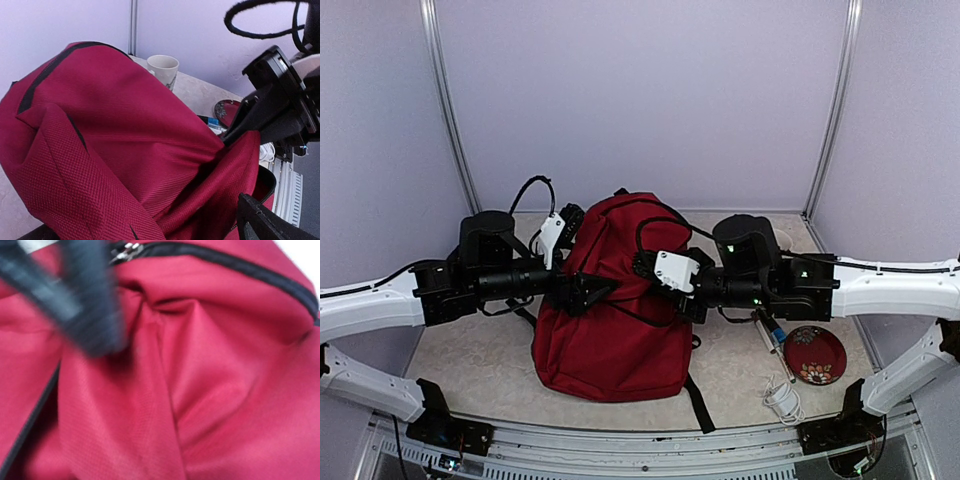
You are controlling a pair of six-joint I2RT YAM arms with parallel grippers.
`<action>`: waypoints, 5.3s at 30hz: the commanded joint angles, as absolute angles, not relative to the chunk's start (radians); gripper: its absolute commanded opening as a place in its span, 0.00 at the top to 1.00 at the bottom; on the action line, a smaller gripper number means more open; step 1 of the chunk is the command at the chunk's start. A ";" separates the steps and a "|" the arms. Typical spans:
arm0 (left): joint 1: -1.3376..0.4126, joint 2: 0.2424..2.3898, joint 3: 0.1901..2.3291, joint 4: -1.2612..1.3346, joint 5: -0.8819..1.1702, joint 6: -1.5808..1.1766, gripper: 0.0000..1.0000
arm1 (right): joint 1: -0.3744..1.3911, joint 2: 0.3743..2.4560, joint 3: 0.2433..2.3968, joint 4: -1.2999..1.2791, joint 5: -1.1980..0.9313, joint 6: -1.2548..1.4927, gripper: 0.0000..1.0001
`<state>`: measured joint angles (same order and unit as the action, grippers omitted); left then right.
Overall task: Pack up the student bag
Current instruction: Pass from the right arm to the left, then adjust the lower front pocket of the student bag, then pick up the pen from the center of the board, then place the pen in the lower front pocket of the bag.
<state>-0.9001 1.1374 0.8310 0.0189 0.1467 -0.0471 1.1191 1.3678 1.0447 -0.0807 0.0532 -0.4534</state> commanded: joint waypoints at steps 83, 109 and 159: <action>-1.006 1.252 0.992 0.376 -0.509 0.551 1.00 | 0.589 1.236 1.085 -0.765 0.172 0.537 0.54; -0.950 1.193 0.966 0.306 -0.327 0.460 1.00 | 0.450 1.645 0.931 -0.665 0.004 0.430 0.82; -0.937 1.195 0.994 0.247 -0.247 0.417 1.00 | 0.865 1.668 1.037 0.635 -0.681 0.234 1.00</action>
<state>-0.9424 1.2373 0.9100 0.0807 -0.2676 0.4236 0.8577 1.6497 1.0088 0.7441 -0.6102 0.2810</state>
